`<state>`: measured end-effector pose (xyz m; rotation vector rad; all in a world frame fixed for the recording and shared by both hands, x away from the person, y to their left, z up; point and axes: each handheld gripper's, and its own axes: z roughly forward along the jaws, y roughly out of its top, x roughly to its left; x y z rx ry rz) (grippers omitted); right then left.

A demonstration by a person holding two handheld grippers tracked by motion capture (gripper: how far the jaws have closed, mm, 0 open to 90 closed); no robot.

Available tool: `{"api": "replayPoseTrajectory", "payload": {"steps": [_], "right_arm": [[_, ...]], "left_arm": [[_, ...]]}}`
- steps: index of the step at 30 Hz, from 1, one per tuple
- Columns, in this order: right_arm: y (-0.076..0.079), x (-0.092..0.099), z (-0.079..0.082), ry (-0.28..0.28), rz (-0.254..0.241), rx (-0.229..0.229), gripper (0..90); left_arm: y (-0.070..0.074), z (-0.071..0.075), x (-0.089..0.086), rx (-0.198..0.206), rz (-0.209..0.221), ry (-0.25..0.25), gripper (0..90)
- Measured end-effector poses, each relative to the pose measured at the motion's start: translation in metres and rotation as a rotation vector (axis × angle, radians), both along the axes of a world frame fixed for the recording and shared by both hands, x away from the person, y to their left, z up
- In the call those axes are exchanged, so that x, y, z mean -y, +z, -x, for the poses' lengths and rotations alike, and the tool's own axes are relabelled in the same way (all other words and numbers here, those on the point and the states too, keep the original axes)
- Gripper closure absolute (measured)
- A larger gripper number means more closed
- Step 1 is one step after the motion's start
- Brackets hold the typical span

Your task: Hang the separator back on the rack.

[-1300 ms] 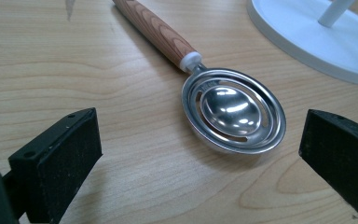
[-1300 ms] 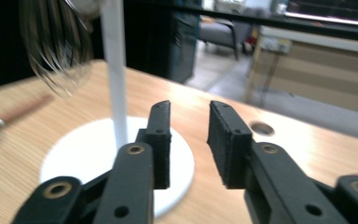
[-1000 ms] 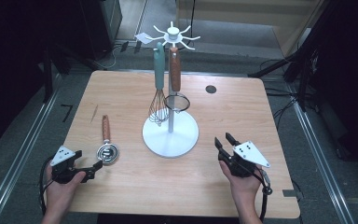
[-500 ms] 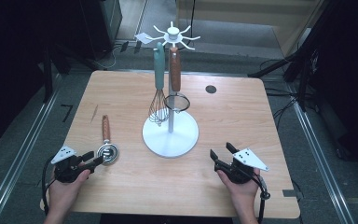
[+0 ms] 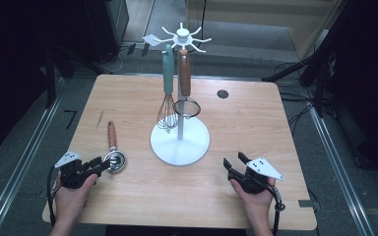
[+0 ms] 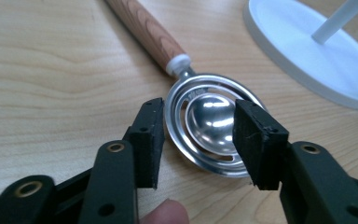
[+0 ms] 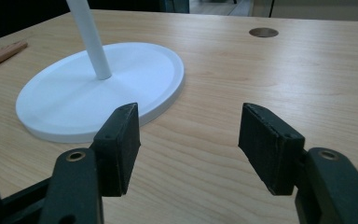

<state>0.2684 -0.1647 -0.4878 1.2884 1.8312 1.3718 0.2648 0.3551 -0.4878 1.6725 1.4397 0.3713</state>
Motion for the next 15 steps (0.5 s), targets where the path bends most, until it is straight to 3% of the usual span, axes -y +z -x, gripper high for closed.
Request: {"api": "replayPoseTrajectory", "payload": {"steps": [6, 12, 15], "right_arm": [[-0.002, 0.004, -0.003, -0.028, -0.008, -0.011, 40.4], [0.000, 0.005, -0.001, -0.015, 0.016, 0.021, 47.3], [0.001, 0.007, -0.002, -0.008, -0.007, 0.020, 48.1]], "left_arm": [[0.000, 0.002, 0.008, 0.006, -0.038, -0.013, 63.5], [-0.001, 0.005, 0.012, -0.035, -0.057, -0.005, 74.2], [-0.001, 0.006, 0.016, -0.041, -0.087, -0.013, 77.8]]}}
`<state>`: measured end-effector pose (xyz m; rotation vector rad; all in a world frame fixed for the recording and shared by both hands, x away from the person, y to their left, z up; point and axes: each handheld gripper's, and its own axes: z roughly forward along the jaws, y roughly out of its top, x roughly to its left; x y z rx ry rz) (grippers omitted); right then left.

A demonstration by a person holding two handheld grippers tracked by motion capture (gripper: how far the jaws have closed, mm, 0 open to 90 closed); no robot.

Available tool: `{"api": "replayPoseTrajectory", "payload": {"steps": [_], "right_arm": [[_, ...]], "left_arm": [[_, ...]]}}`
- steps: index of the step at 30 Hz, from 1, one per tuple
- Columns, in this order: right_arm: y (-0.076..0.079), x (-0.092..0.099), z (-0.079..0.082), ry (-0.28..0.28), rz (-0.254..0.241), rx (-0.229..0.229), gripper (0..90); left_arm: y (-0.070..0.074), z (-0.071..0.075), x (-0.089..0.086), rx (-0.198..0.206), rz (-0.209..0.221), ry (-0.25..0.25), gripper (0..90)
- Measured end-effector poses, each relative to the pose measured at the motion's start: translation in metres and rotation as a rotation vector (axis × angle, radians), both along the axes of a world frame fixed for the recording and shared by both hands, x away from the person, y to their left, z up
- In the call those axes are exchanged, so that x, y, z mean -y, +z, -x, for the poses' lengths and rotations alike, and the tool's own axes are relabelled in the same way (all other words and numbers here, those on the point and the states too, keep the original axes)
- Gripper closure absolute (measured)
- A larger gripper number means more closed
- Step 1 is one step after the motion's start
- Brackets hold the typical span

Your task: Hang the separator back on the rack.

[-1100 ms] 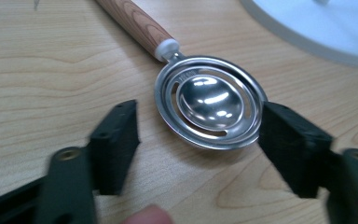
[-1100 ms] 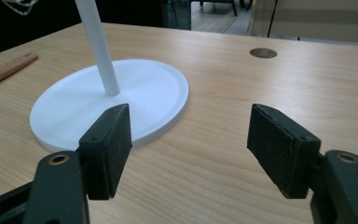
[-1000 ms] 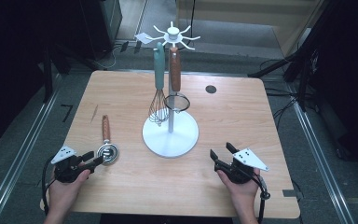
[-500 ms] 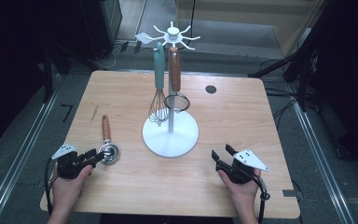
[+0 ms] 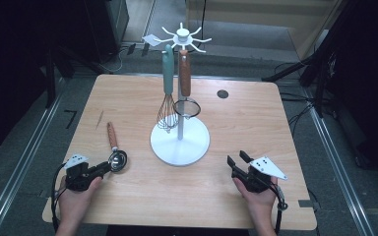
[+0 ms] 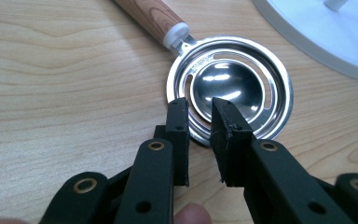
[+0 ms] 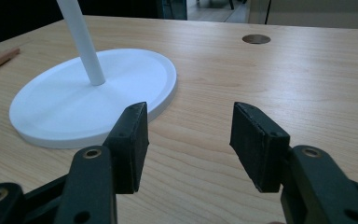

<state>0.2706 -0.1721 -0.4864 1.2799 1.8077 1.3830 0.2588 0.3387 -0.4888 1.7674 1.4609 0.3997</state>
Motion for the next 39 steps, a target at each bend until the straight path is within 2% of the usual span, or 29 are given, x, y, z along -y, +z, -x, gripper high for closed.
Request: {"api": "replayPoseTrajectory", "payload": {"steps": [3, 6, 8, 12, 16, 18, 20, 21, 22, 25, 27, 30, 35, 39], "right_arm": [[0.000, -0.001, 0.001, 0.010, -0.017, -0.010, 48.5], [0.001, -0.006, 0.003, 0.040, 0.007, 0.004, 48.5], [0.002, -0.008, 0.005, 0.044, 0.004, 0.006, 48.5], [0.006, -0.007, 0.009, 0.038, 0.007, 0.017, 48.4], [0.008, -0.005, 0.014, 0.028, 0.009, 0.022, 48.4], [0.008, -0.003, 0.014, 0.018, 0.004, 0.015, 48.4], [0.007, -0.004, 0.013, 0.009, 0.001, 0.008, 48.4], [0.007, -0.004, 0.013, 0.008, 0.004, 0.007, 48.4], [0.006, -0.005, 0.013, 0.009, 0.006, 0.002, 48.4], [0.005, -0.007, 0.012, 0.017, 0.017, 0.000, 48.4], [0.004, -0.008, 0.012, 0.023, 0.024, -0.001, 48.6], [0.005, -0.010, 0.013, 0.045, 0.006, -0.005, 50.1], [0.003, -0.015, 0.010, 0.054, 0.012, -0.008, 49.8], [0.004, -0.016, 0.012, 0.060, -0.003, -0.010, 49.7]], "left_arm": [[0.000, 0.001, 0.003, -0.003, 0.004, 0.000, 77.3], [0.000, 0.004, 0.007, -0.007, 0.005, -0.012, 76.6], [0.001, 0.005, 0.009, -0.002, 0.001, -0.026, 73.0], [0.007, 0.002, 0.007, 0.080, 0.047, -0.001, 56.2], [0.010, -0.005, 0.005, 0.106, 0.083, 0.002, 58.6], [0.007, -0.013, 0.008, 0.082, 0.033, -0.009, 59.0], [0.003, -0.019, 0.008, 0.057, 0.021, -0.004, 57.7], [0.000, -0.023, 0.008, 0.030, 0.014, 0.008, 57.3], [0.000, -0.025, 0.008, 0.016, 0.017, 0.012, 59.5], [0.000, -0.027, 0.012, 0.008, -0.016, -0.012, 65.4], [0.000, -0.025, 0.016, 0.006, -0.023, -0.030, 72.0], [0.001, -0.020, 0.020, -0.003, -0.026, -0.037, 72.7], [0.001, -0.011, 0.029, 0.000, -0.052, -0.054, 72.4], [0.000, -0.005, 0.036, 0.004, -0.044, -0.058, 72.4]]}}
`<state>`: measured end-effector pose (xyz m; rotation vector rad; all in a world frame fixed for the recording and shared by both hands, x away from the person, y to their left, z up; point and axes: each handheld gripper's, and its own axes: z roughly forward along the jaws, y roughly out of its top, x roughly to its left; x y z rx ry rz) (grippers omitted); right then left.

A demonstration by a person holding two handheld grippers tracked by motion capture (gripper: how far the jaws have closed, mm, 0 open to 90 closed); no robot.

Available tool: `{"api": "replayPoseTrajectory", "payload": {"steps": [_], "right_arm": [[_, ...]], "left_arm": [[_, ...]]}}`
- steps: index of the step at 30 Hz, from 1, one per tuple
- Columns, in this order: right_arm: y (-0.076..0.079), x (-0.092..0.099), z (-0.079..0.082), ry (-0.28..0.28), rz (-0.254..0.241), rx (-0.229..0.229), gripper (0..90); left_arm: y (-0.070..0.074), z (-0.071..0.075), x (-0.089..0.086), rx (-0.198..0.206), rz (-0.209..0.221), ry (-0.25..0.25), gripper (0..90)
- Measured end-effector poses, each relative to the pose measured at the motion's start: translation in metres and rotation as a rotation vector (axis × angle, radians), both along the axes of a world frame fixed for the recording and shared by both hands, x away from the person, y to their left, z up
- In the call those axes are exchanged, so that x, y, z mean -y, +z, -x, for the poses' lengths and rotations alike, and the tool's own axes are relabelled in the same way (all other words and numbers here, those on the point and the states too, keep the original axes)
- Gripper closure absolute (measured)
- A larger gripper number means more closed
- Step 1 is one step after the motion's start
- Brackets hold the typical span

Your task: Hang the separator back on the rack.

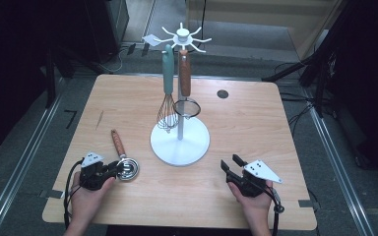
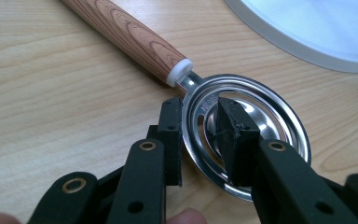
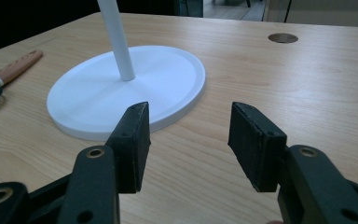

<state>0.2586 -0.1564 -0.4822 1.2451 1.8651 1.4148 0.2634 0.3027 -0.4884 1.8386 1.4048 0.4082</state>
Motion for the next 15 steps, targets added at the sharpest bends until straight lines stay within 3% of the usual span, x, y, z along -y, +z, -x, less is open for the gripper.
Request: {"api": "replayPoseTrajectory", "payload": {"steps": [3, 4, 12, 15], "right_arm": [[0.003, -0.002, 0.003, 0.004, -0.014, -0.002, 49.5], [0.004, -0.003, 0.003, 0.008, -0.022, -0.003, 49.0], [0.010, -0.018, 0.003, 0.081, -0.009, -0.055, 46.7], [0.009, -0.020, 0.007, 0.084, 0.008, -0.043, 45.8]], "left_arm": [[0.000, 0.005, 0.005, 0.004, -0.016, 0.005, 72.2], [0.001, 0.005, 0.009, 0.008, -0.040, 0.006, 71.7], [0.001, 0.011, 0.018, -0.003, -0.025, 0.048, 71.7], [0.000, 0.019, 0.022, -0.001, -0.025, 0.062, 71.8]]}}
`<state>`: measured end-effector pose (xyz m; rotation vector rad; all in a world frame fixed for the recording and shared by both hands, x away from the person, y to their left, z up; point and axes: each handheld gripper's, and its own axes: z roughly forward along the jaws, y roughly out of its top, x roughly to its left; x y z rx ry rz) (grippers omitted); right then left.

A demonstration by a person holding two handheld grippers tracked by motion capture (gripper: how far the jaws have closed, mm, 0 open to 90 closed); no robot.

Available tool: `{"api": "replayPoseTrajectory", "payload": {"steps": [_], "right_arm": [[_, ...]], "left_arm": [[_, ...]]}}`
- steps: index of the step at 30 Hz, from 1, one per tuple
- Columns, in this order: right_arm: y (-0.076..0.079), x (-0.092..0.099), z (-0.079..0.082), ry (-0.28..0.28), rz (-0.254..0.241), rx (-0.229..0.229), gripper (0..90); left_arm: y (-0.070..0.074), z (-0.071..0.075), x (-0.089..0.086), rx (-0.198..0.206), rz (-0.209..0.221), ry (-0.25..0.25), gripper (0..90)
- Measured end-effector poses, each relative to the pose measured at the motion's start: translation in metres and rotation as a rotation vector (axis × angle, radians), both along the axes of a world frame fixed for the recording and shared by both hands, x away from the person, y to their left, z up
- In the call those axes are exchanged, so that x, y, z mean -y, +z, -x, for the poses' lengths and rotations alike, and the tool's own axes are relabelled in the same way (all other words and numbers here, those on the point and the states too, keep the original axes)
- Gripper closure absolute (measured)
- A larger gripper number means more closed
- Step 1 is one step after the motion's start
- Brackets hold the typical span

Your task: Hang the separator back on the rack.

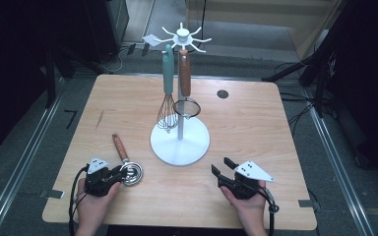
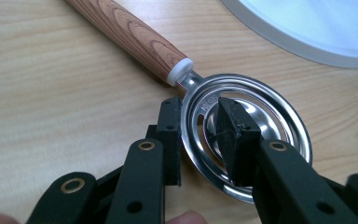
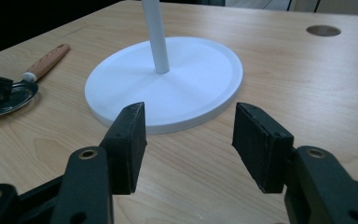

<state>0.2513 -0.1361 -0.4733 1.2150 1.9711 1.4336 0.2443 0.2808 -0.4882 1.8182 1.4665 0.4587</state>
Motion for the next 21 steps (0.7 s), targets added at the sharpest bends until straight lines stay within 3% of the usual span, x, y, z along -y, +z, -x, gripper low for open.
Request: {"api": "replayPoseTrajectory", "payload": {"steps": [4, 10, 15, 17, 21], "right_arm": [[0.001, -0.002, 0.007, 0.010, -0.043, 0.019, 46.5], [0.001, -0.018, 0.021, 0.049, -0.025, 0.057, 46.1], [-0.005, -0.031, 0.027, 0.083, -0.028, 0.057, 47.5], [-0.008, -0.034, 0.025, 0.103, -0.045, 0.035, 47.4], [-0.011, -0.035, 0.026, 0.105, -0.045, 0.033, 47.7]], "left_arm": [[0.000, 0.009, 0.009, -0.002, -0.009, -0.012, 71.5], [0.000, 0.017, 0.016, 0.013, -0.012, -0.032, 72.2], [0.001, 0.021, 0.024, 0.028, -0.025, -0.058, 72.3], [0.000, 0.022, 0.027, 0.032, -0.026, -0.063, 72.3], [0.000, 0.025, 0.031, 0.039, -0.019, -0.068, 67.8]]}}
